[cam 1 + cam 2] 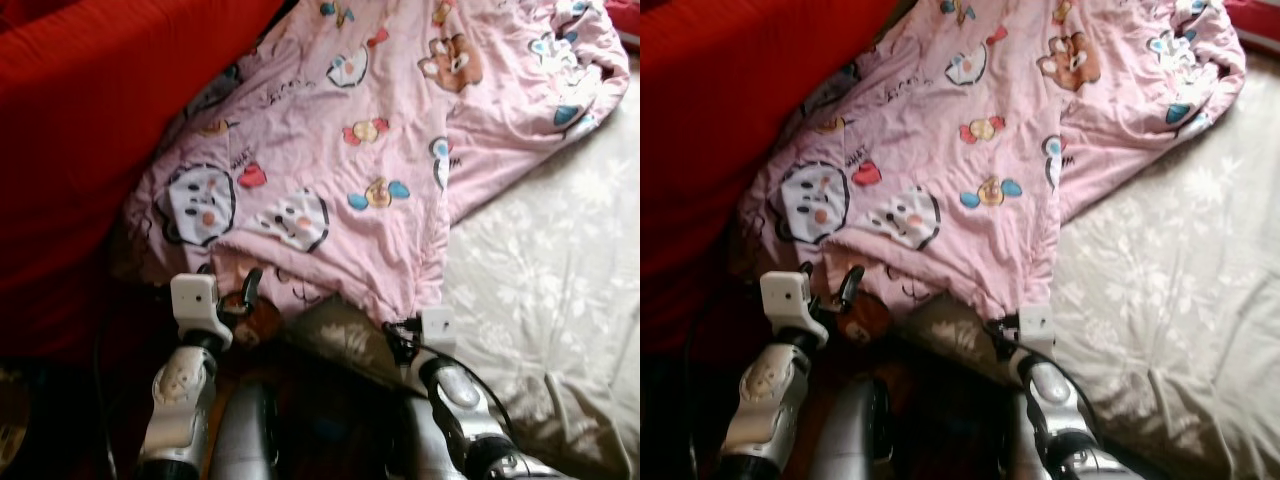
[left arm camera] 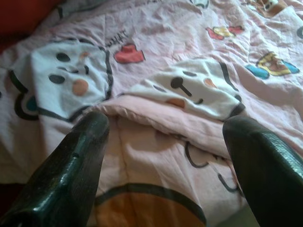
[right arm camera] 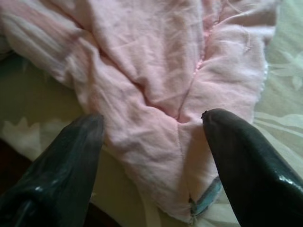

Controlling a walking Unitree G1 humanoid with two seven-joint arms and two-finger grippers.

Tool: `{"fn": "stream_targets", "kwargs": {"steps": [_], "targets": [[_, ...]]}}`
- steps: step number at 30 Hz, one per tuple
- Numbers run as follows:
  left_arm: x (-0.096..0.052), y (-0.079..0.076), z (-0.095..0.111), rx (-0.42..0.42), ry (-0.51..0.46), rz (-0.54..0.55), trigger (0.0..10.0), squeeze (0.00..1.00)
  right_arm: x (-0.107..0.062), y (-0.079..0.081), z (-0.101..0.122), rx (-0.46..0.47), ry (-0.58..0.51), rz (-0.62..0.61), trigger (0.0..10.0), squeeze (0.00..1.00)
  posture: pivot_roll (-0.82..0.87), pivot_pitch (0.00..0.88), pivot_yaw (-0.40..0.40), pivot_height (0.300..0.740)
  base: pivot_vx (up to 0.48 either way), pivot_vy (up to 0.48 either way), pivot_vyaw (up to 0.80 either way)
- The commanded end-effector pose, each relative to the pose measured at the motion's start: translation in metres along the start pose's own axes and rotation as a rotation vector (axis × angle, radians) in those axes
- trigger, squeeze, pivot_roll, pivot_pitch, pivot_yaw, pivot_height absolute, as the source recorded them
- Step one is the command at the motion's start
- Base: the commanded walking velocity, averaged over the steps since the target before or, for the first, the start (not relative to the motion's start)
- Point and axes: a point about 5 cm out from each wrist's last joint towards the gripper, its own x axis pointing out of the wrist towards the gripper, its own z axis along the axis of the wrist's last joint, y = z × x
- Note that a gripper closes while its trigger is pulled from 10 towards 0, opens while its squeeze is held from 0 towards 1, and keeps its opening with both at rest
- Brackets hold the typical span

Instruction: Clean up the room

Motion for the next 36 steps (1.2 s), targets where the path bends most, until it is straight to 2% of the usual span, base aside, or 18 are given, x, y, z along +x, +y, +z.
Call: {"fn": "stream_targets", "kwargs": {"steps": [1, 6, 10, 25, 26, 27, 28, 29, 30, 36], "targets": [[-0.007, -0.001, -0.004, -0.018, 0.027, 0.003, 10.0, 0.0, -0.006, -0.004, -0.014, 0.01, 0.042, -0.023, 10.0, 0.0, 0.09, 0.392, 0.011, 0.623, 0.0, 0.0, 0.0], [-0.016, -0.001, -0.008, -0.017, 0.057, 0.003, 10.0, 0.0, -0.005, -0.01, -0.01, -0.001, 0.04, -0.042, 10.0, 0.0, 0.1, 0.404, 0.014, 0.623, 0.0, 0.0, 0.0], [-0.021, 0.001, -0.006, -0.014, 0.065, 0.01, 10.0, 0.0, -0.005, -0.014, -0.013, -0.046, 0.086, -0.078, 10.0, 0.0, 0.1, 0.409, 0.014, 0.623, 0.0, 0.0, 0.0], [-0.032, -0.001, -0.002, -0.012, 0.095, 0.003, 10.0, 0.0, -0.007, 0.0, -0.02, -0.024, 0.101, -0.027, 9.9, 0.0, 0.11, 0.428, 0.03, 0.623, 0.0, 0.0, 0.0], [-0.032, -0.001, -0.002, -0.012, 0.096, 0.003, 10.0, 0.0, -0.007, 0.0, -0.02, -0.024, 0.101, -0.026, 8.9, 0.0, 0.11, 0.428, 0.03, 0.623, 0.0, 0.0, 0.0], [-0.032, -0.001, -0.002, -0.011, 0.097, 0.003, 10.0, 0.0, -0.007, 0.0, -0.021, -0.024, 0.101, -0.025, 3.9, 0.0, 0.11, 0.428, 0.03, 0.623, 0.0, 0.0, 0.0], [-0.033, -0.001, -0.002, -0.01, 0.099, 0.003, 10.0, 0.0, -0.007, 0.0, -0.021, -0.024, 0.101, -0.025, 1.9, 0.0, 0.11, 0.428, 0.03, 0.623, 0.0, 0.0, 0.0], [-0.033, -0.001, -0.002, -0.01, 0.099, 0.003, 10.0, 0.0, -0.007, 0.0, -0.021, -0.024, 0.101, -0.025, 1.9, 0.0, 0.11, 0.428, 0.03, 0.623, 0.0, 0.0, 0.0], [-0.033, -0.001, -0.002, -0.01, 0.101, 0.004, 10.0, 0.0, -0.007, 0.001, -0.021, -0.023, 0.101, -0.025, 0.0, 0.0, 0.11, 0.428, 0.03, 0.623, 0.0, 0.0, 0.0], [-0.035, -0.002, -0.003, -0.012, 0.11, 0.005, 10.0, 0.0, -0.007, 0.001, -0.022, -0.024, 0.101, -0.024, 0.0, 0.0, 0.11, 0.432, 0.027, 0.623, 0.0, 0.0, 0.0]]}}
